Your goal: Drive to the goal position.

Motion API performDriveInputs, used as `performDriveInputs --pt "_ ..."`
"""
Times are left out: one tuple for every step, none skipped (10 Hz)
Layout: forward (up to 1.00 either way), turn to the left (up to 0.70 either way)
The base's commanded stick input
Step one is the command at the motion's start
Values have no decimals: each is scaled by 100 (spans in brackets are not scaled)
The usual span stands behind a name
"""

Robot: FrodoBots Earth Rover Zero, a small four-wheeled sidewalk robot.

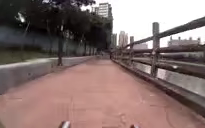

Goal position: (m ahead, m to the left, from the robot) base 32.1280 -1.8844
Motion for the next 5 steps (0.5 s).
performDriveInputs --pt "100 0" --pt "100 0" --pt "100 0" --pt "100 0" --pt "100 0"
